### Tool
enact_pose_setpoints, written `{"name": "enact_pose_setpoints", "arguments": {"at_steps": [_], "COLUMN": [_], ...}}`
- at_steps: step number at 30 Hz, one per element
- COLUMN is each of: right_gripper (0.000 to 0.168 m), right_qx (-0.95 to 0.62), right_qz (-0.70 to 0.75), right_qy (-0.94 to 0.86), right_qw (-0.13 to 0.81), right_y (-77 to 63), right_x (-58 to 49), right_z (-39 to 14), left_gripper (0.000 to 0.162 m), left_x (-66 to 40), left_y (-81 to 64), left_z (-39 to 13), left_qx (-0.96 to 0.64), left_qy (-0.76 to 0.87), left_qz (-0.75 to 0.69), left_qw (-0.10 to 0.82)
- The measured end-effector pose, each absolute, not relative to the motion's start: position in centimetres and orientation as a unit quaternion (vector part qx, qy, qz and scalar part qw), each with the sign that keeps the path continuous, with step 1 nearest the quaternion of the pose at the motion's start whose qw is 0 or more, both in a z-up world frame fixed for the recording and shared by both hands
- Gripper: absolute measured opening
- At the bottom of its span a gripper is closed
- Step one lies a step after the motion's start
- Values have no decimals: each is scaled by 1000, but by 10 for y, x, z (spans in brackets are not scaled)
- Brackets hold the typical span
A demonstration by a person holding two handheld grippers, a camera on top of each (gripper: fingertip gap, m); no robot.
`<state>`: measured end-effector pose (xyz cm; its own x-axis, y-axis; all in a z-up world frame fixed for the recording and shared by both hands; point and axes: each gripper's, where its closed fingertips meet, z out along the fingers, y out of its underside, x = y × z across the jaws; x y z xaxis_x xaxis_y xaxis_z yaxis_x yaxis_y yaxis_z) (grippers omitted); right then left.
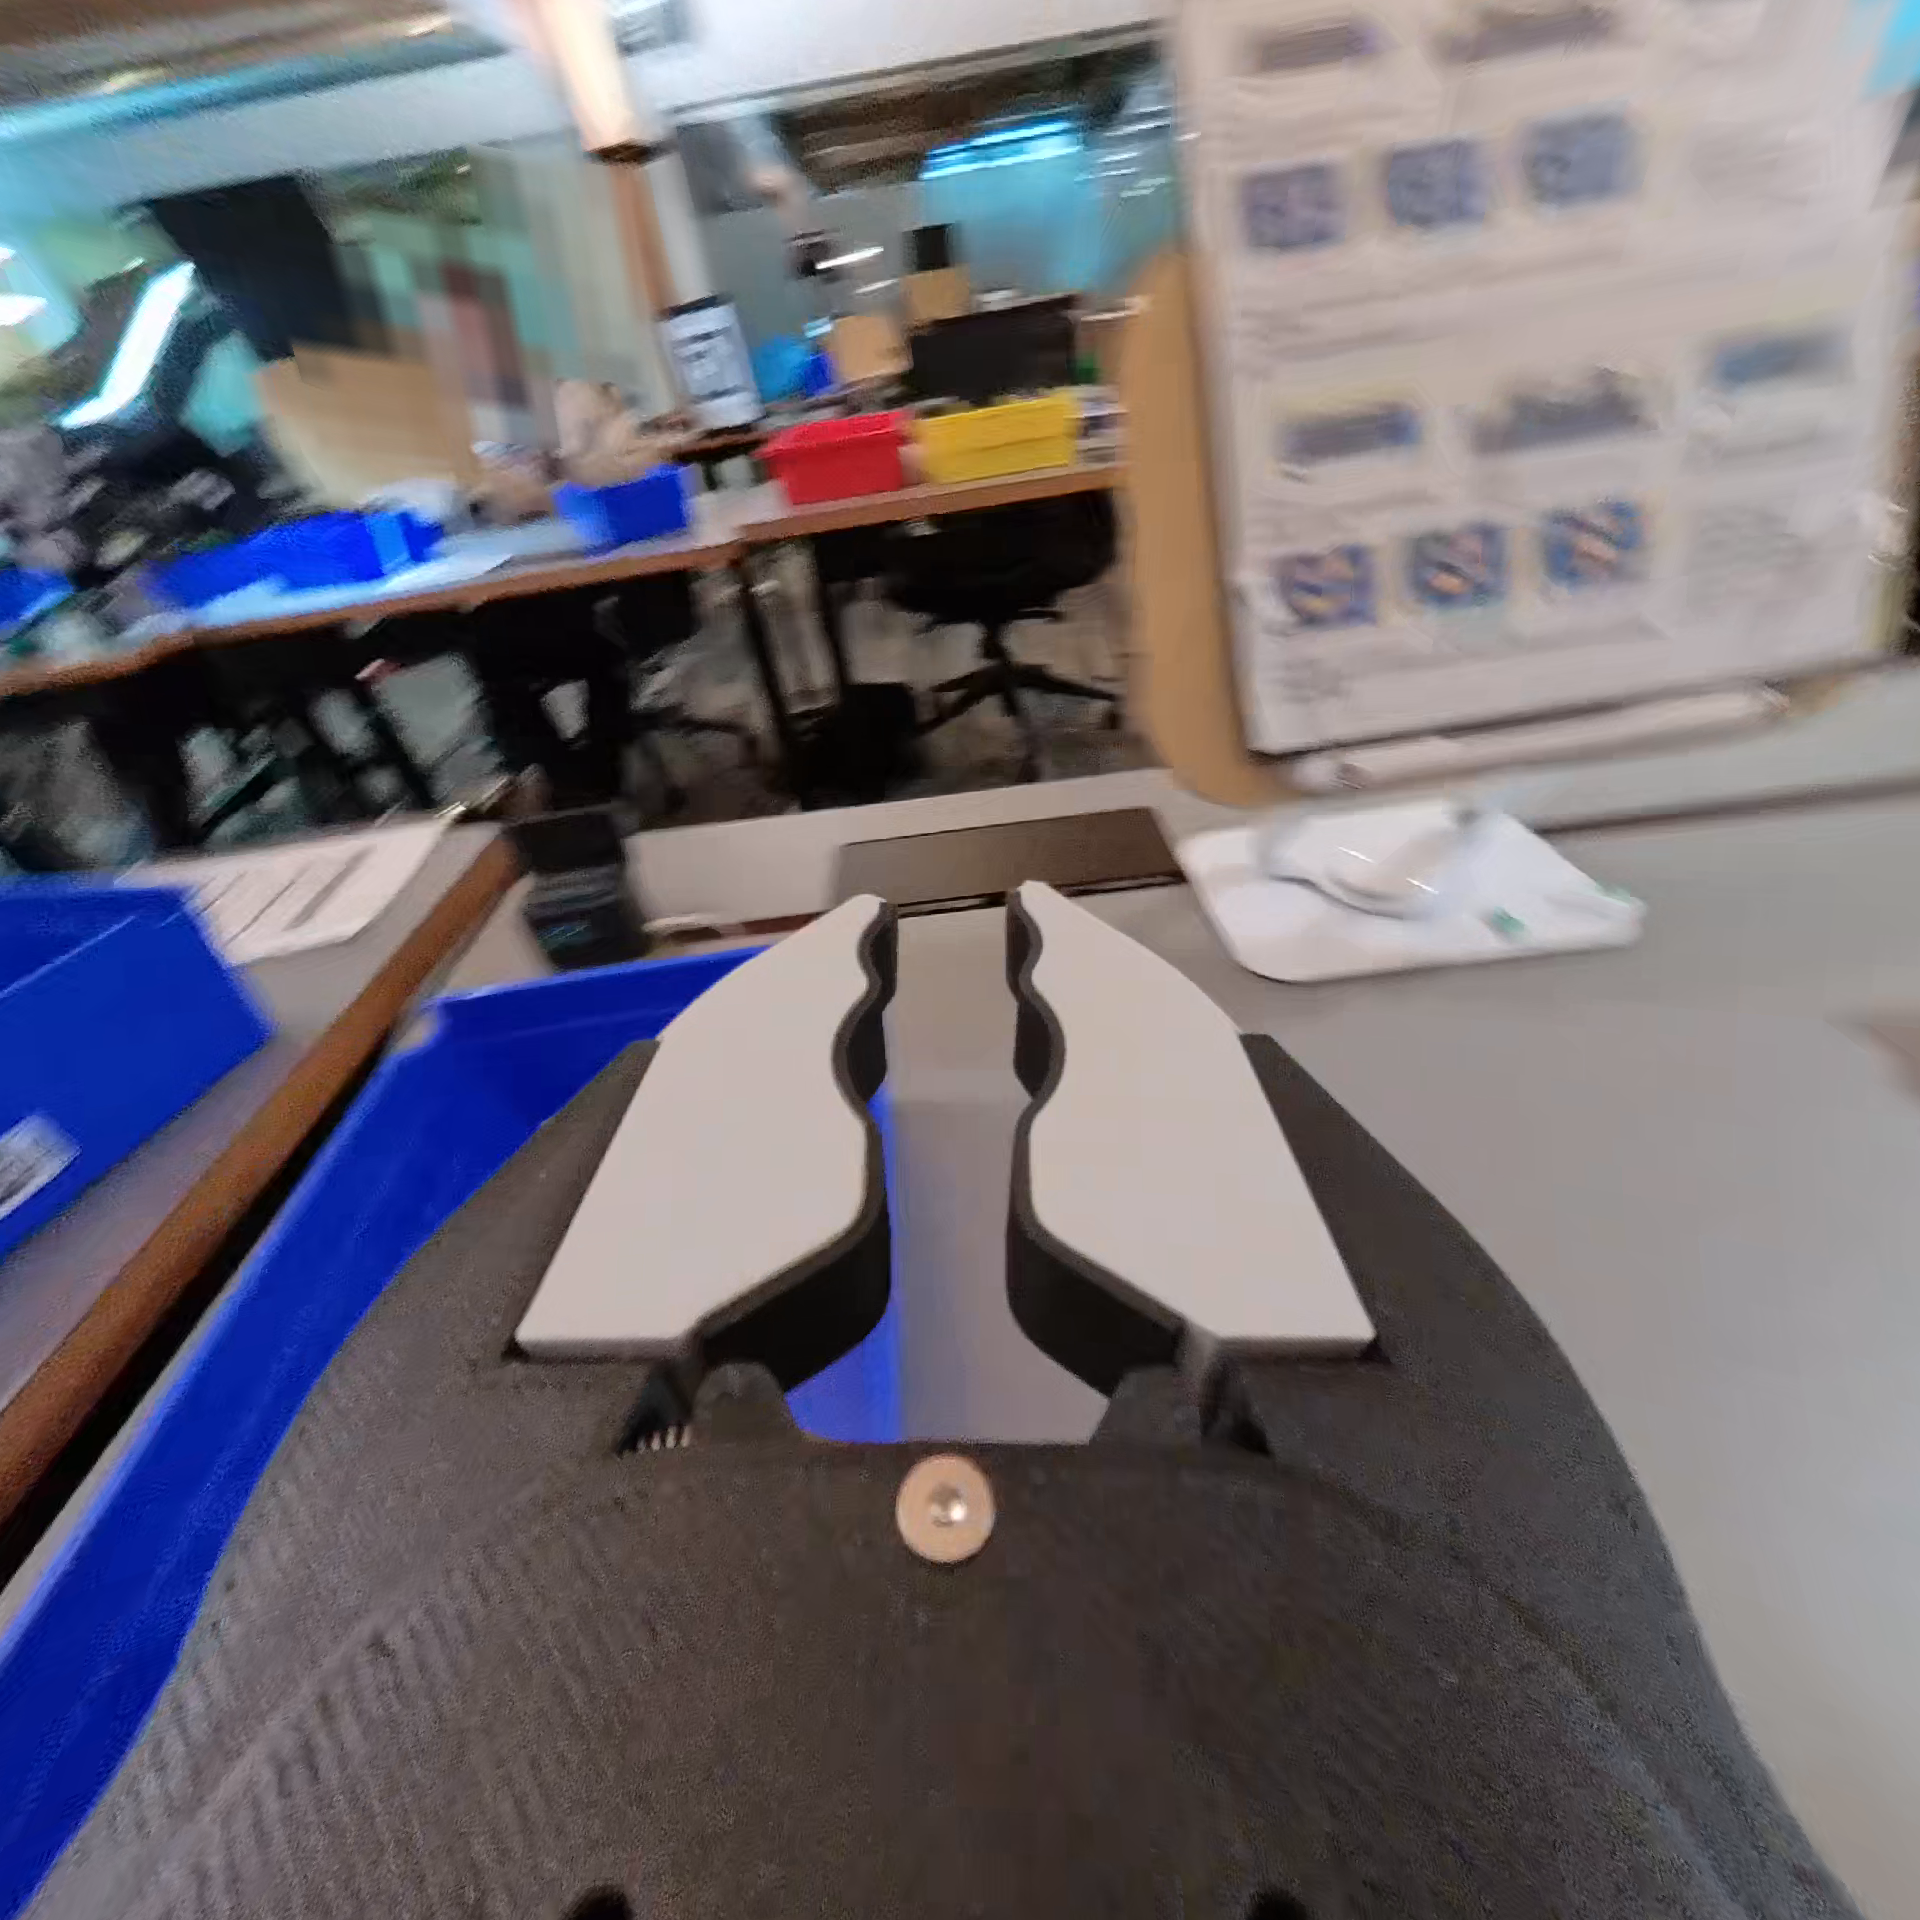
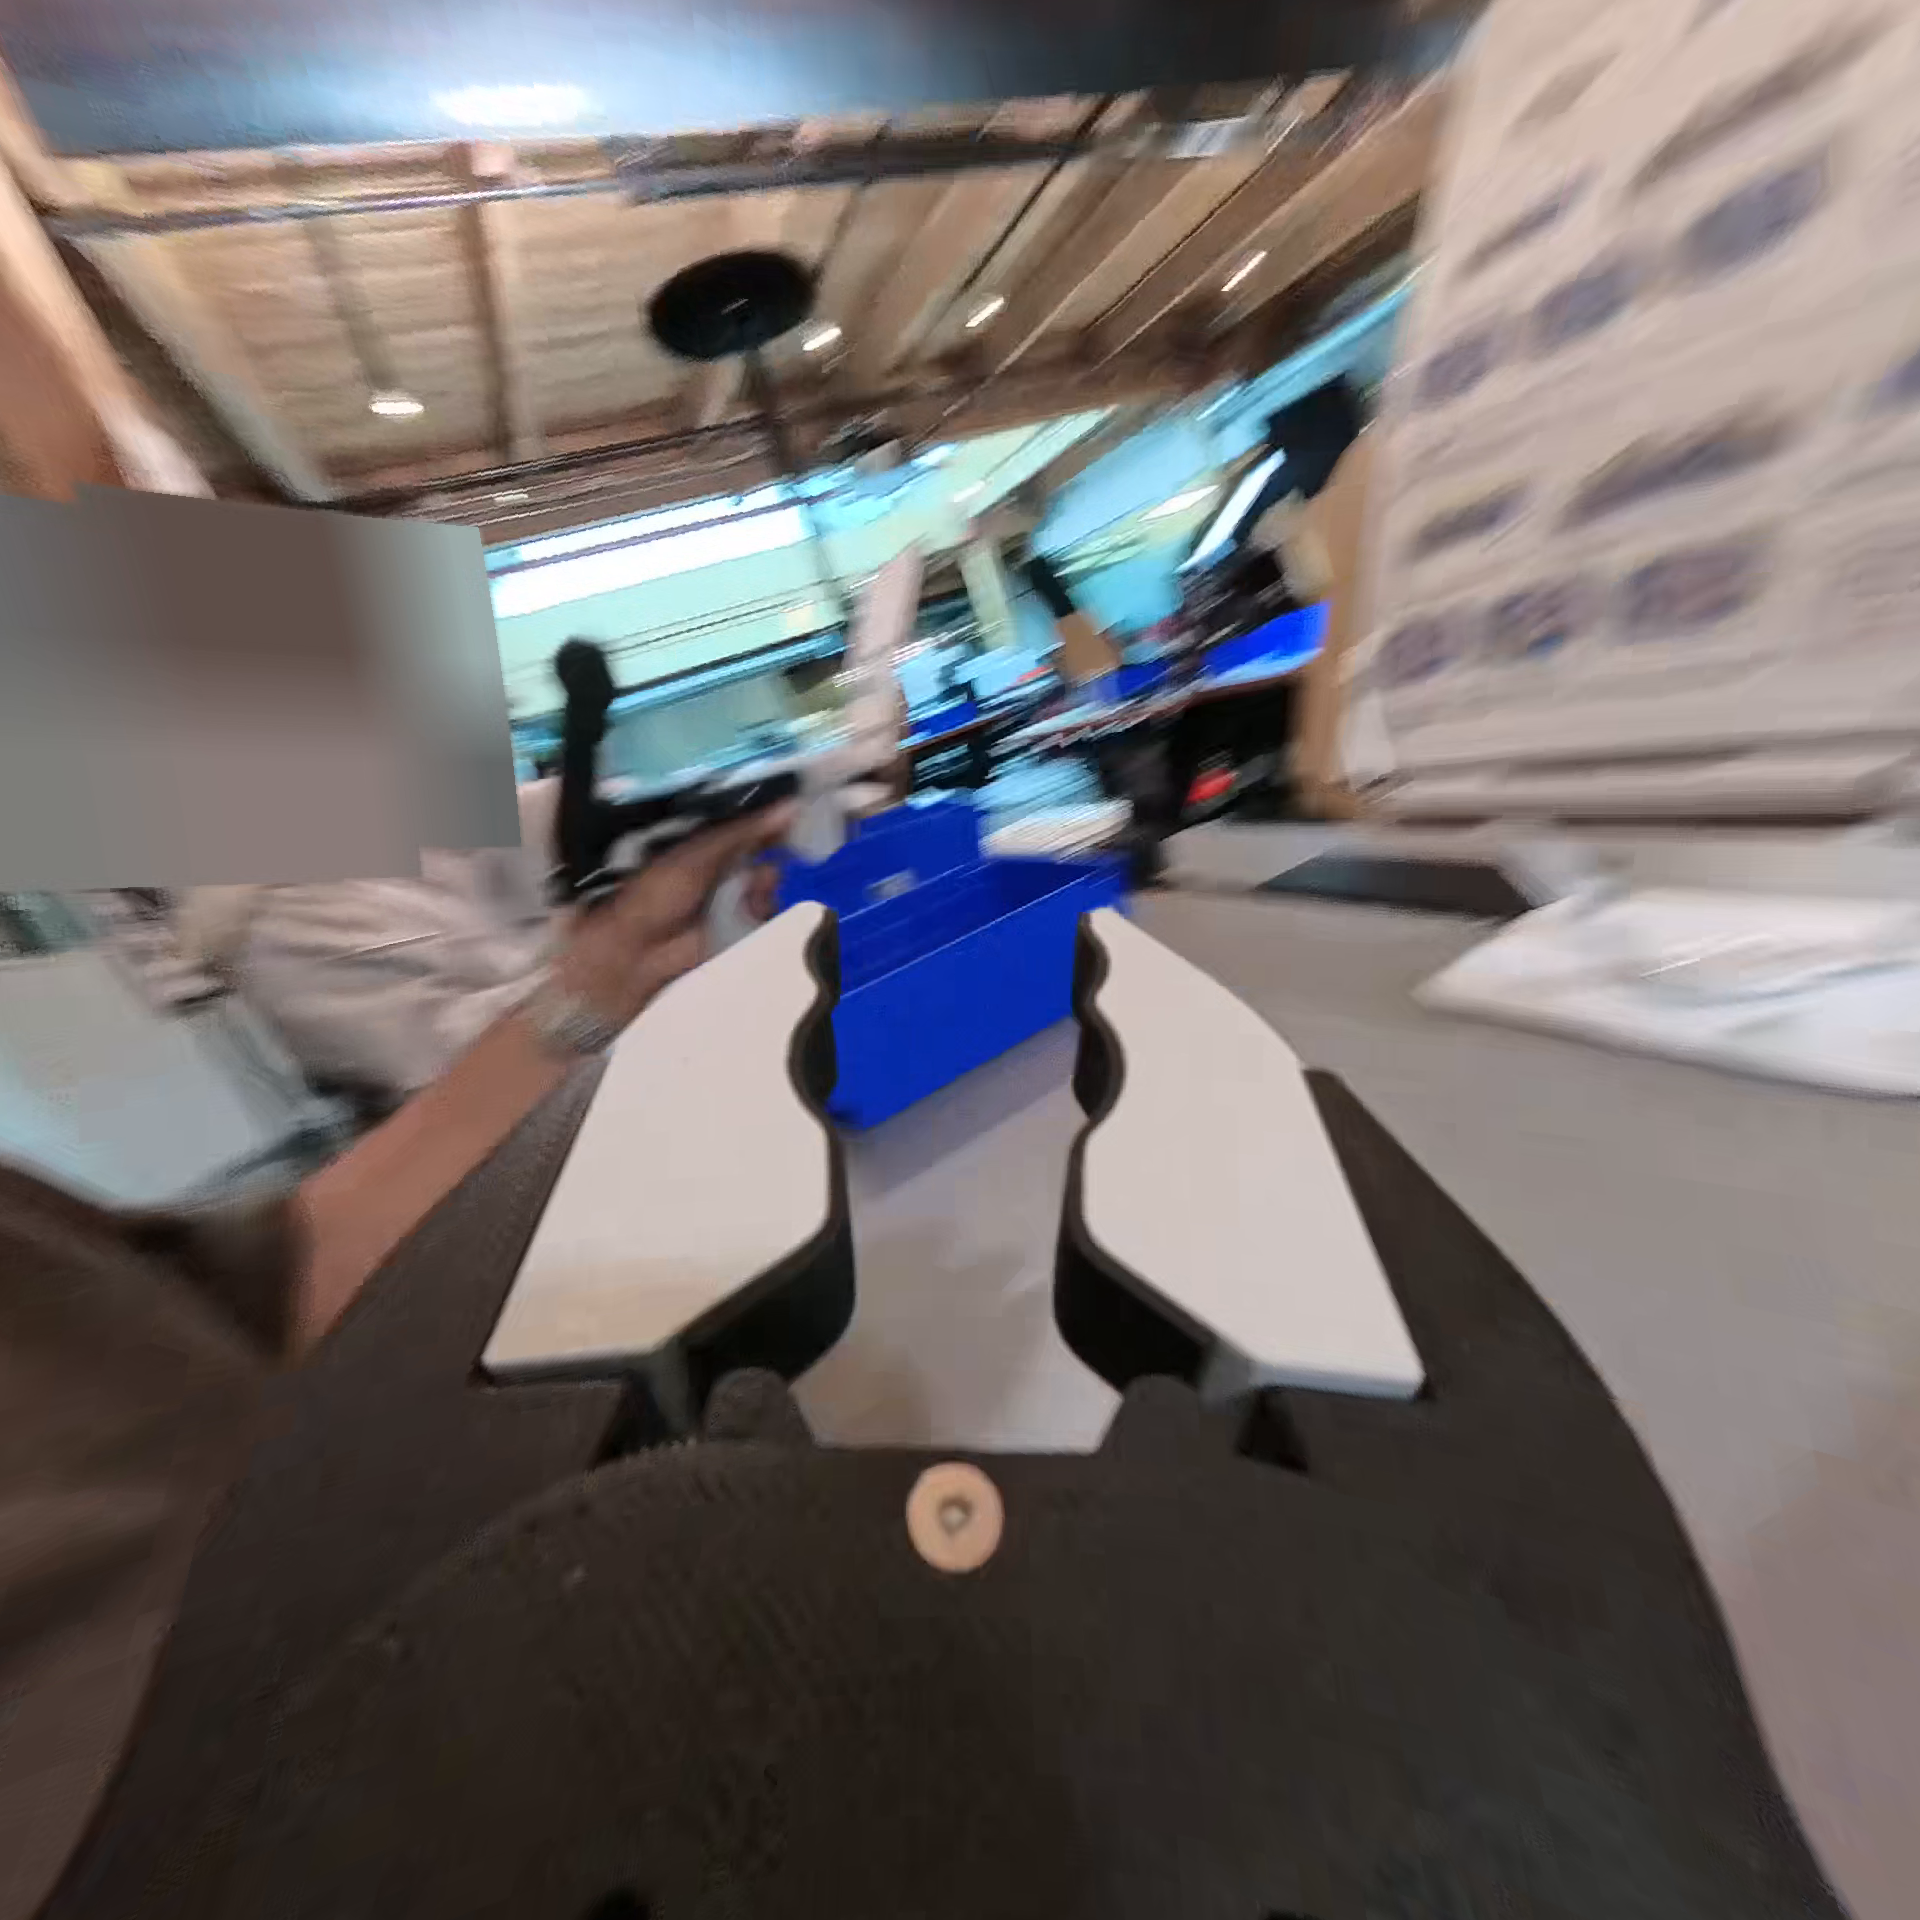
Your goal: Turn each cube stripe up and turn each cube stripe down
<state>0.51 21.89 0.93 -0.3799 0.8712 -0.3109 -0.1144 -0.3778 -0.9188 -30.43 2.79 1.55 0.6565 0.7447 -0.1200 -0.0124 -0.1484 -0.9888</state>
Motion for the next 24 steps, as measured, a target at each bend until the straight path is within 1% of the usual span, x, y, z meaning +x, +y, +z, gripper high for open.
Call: {"name": "enact_pose_setpoints", "arguments": {"at_steps": [2,3,4,6,7,8,10,12,13,15,17,20,24], "right_gripper": [48,49,50,50,49,48,48,49,49,47,44,43,43], "right_qx": [-429,-432,-441,-458,-465,-475,-494,-512,-518,-526,-532,-538,-536], "right_qz": [735,726,708,684,685,690,699,702,705,708,697,674,684], "right_qy": [-466,-489,-509,-516,-503,-485,-455,-442,-436,-426,-429,-447,-448], "right_qw": [242,216,211,236,247,253,244,220,210,204,216,238,208], "right_y": [172,156,147,144,147,153,166,178,184,193,199,203,192], "right_x": [-14,-21,-28,-36,-38,-40,-44,-47,-48,-51,-56,-65,-67], "right_z": [-16,-30,-44,-62,-67,-70,-75,-82,-83,-87,-93,-102,-104], "left_gripper": [18,19,24,38,37,31,16,15,16,26,31,38,43], "left_x": [-339,-351,-358,-362,-366,-373,-377,-379,-380,-380,-381,-379,-373], "left_y": [-17,-29,-36,-51,-63,-71,-72,-76,-76,-73,-74,-81,-86], "left_z": [19,9,-11,-63,-82,-90,-93,-100,-106,-121,-137,-153,-162], "left_qx": [-669,-678,-706,-771,-776,-762,-742,-743,-751,-782,-800,-810,-814], "left_qy": [-353,-375,-387,-403,-415,-416,-374,-350,-341,-326,-332,-362,-397], "left_qz": [314,293,262,215,232,271,335,380,388,368,343,303,233], "left_qw": [574,560,533,443,415,415,444,426,411,384,364,349,353]}}
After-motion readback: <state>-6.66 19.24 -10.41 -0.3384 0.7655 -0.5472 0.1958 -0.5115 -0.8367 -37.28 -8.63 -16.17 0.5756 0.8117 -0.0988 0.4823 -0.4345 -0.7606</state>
